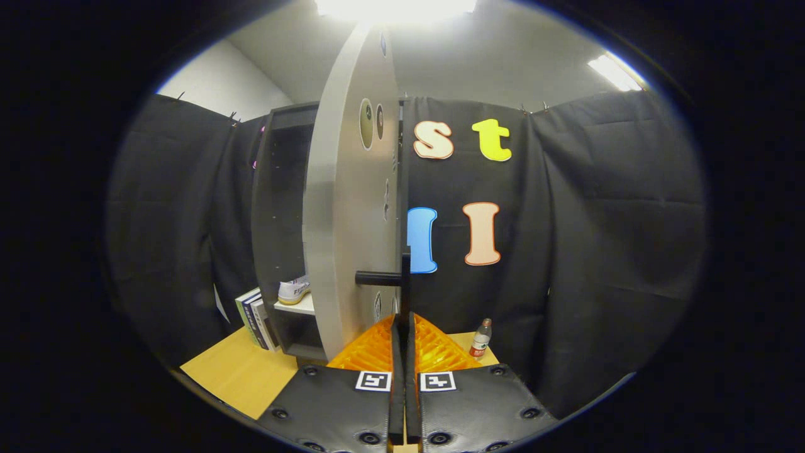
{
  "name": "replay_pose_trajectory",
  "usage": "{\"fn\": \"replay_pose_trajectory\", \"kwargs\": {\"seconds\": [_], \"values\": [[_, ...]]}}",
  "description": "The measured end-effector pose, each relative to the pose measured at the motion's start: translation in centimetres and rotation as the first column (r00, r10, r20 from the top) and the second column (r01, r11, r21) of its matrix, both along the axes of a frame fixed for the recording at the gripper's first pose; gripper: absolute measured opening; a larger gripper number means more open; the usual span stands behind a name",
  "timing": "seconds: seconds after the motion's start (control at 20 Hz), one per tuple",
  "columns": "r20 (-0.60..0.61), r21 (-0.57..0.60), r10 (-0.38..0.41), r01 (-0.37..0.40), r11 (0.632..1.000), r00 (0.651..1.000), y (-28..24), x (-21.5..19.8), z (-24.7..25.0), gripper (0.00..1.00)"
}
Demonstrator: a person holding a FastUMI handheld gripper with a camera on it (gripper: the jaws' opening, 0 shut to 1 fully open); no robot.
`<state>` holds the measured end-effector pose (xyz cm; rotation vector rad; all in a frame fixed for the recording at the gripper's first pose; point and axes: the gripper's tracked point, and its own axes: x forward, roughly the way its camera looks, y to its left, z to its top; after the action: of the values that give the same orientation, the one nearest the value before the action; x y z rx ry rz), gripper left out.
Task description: Open the shoe cabinet door, grab the shoes and put them into the shoe cabinet, then close the shoe cabinet door.
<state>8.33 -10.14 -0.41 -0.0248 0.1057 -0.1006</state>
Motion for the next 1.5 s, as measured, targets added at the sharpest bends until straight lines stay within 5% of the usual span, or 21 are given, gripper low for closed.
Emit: {"fn": "replay_pose_trajectory", "kwargs": {"seconds": [0.35, 0.5, 0.8, 1.15, 1.5], "values": [[0.021, -0.001, -0.059, 0.059, 0.998, 0.998, -3.7, -1.8, 0.2, 0.03], [0.015, -0.008, -0.074, 0.074, 0.997, 0.997, -4.2, -4.2, -0.3, 0.1], [-0.031, -0.018, -0.009, 0.009, 1.0, 0.999, -1.4, -9.5, -2.2, 0.8], [-0.141, 0.053, 0.164, -0.158, 0.986, 0.976, 7.8, -10.1, -8.8, 0.98], [-0.323, 0.073, 0.241, -0.23, 0.97, 0.915, 13.3, -4.0, -20.9, 0.98]]}}
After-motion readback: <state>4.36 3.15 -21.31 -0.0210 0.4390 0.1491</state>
